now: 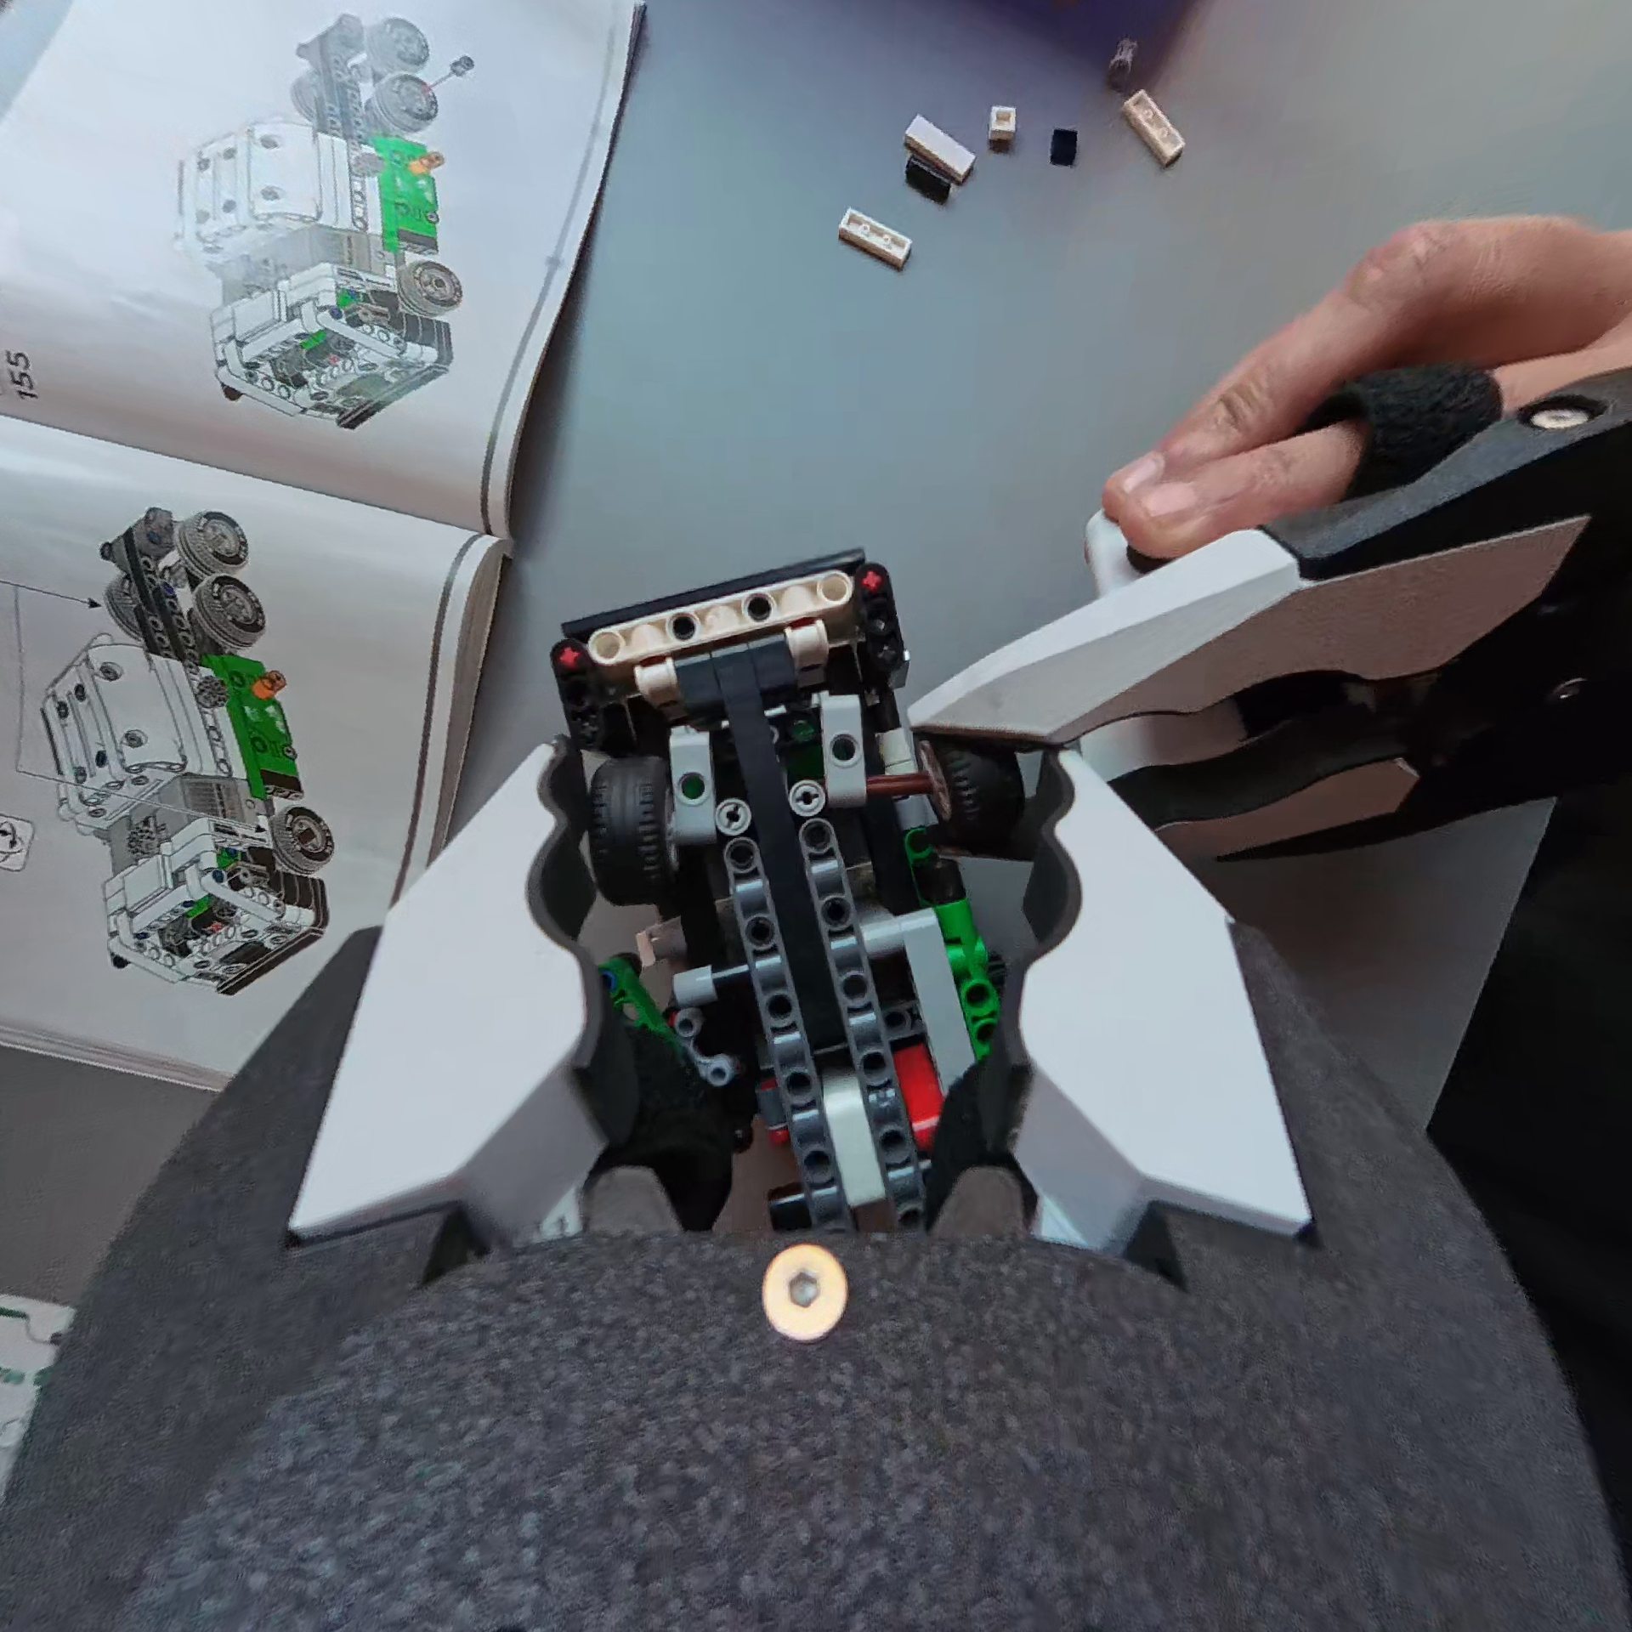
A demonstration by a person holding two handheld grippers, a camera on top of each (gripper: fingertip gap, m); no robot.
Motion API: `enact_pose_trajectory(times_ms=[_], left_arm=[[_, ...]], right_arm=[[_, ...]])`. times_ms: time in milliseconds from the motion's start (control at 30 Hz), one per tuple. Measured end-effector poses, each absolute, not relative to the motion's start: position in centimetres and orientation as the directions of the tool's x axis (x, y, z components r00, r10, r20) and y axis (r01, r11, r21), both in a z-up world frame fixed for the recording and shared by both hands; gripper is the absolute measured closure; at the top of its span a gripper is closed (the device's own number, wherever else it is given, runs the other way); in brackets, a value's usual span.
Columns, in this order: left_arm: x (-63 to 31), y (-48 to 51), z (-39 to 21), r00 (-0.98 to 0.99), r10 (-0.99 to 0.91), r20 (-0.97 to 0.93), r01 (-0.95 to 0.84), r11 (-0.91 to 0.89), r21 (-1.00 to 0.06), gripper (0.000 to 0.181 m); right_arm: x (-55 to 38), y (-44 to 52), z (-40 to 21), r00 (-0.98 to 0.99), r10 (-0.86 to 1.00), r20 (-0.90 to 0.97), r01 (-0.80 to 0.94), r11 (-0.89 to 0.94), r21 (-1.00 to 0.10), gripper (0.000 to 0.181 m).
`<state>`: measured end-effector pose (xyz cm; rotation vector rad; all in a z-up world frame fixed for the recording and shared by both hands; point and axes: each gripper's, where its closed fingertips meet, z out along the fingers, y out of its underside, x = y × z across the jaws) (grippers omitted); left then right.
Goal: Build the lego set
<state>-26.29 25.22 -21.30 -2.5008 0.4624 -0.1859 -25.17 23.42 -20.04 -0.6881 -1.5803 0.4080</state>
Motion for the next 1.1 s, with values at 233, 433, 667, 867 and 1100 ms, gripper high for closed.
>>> enact_pose_trajectory(times_ms=[233, 433, 667, 867, 1100], left_arm=[[-26.6, 25.4, -21.7, 0.94, -0.34, -0.033, -0.299, -0.77, -0.564, 0.083], [-26.7, 25.4, -21.5, 0.943, -0.332, -0.029, -0.287, -0.765, -0.577, 0.087], [-26.6, 25.3, -21.5, 0.934, -0.357, -0.037, -0.311, -0.752, -0.581, 0.087], [-26.3, 25.1, -21.7, 0.909, -0.415, -0.045, -0.365, -0.737, -0.57, 0.085], [-26.8, 24.8, -21.8, 0.876, -0.479, -0.054, -0.428, -0.72, -0.546, 0.095]], right_arm=[[-25.3, 23.5, -20.1, -0.004, 0.63, 0.777, 0.212, 0.76, -0.615, 0.151], [-25.3, 23.5, -20.0, 0.007, 0.627, 0.779, 0.201, 0.762, -0.615, 0.151], [-25.3, 23.3, -19.9, 0.008, 0.65, 0.76, 0.131, 0.753, -0.645, 0.151], [-22.9, 22.0, -19.6, -0.233, 0.837, 0.495, 0.105, 0.528, -0.843, 0.149], [-22.9, 25.7, -18.1, -0.552, 0.811, 0.193, 0.257, 0.385, -0.887, 0.112]])
